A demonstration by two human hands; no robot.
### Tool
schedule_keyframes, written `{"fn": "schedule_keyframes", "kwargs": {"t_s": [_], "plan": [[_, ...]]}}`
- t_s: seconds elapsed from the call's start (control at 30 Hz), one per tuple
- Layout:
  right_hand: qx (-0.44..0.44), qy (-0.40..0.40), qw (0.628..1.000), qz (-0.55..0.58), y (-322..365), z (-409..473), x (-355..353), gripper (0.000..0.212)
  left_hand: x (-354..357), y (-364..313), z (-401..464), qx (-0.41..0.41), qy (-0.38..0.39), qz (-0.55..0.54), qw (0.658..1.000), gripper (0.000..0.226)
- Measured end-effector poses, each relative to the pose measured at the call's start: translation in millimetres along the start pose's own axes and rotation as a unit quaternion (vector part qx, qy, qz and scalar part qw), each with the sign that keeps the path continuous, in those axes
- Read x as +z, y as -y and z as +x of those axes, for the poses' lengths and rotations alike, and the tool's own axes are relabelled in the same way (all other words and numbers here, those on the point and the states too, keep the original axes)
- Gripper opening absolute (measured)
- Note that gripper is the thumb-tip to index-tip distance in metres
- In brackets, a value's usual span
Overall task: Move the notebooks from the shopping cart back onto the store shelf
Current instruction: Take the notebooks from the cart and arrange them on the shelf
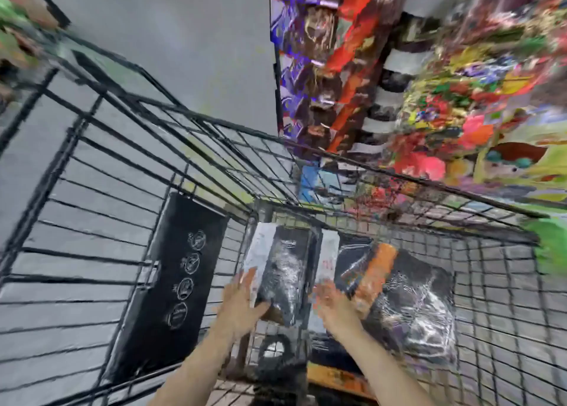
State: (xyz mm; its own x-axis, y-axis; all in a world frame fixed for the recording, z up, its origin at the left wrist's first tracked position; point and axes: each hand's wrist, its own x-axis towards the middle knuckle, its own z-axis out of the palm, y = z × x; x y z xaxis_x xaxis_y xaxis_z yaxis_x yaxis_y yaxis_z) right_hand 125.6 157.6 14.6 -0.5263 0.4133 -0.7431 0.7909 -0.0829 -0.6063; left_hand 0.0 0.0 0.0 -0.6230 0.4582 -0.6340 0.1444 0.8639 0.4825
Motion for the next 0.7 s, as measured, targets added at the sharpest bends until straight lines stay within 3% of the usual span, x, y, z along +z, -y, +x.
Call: {"fn": "schedule_keyframes", "kwargs": {"t_s": [0.13, 0.3, 0.4, 0.53, 0.7], "plan": [[0.022, 0.009, 0.997, 0.076, 3.3, 33.0, 32.7, 0.044, 20.4, 20.8, 21.7, -0.017, -0.022, 0.011, 1.000, 0.092], [0.001, -0.036, 0.992, 0.122, 7.6, 42.4, 56.1, 0.037, 40.4, 34.5, 27.0, 0.006, -0.055, 0.011, 0.998, 0.098], [0.031, -0.059, 0.992, 0.106, 2.4, 54.1, 62.6, 0.050, 44.9, 35.7, 29.2, 0.019, -0.040, 0.023, 0.999, 0.102], [0.018, -0.120, 0.987, 0.101, 1.2, 57.9, 67.6, 0.038, 43.2, 37.0, 29.3, 0.020, -0.040, -0.016, 0.999, 0.099], [0.021, -0.098, 0.984, 0.145, 12.3, 53.9, 75.0, 0.041, 36.5, 34.1, 24.4, 0.026, -0.036, -0.055, 0.998, 0.091]]}}
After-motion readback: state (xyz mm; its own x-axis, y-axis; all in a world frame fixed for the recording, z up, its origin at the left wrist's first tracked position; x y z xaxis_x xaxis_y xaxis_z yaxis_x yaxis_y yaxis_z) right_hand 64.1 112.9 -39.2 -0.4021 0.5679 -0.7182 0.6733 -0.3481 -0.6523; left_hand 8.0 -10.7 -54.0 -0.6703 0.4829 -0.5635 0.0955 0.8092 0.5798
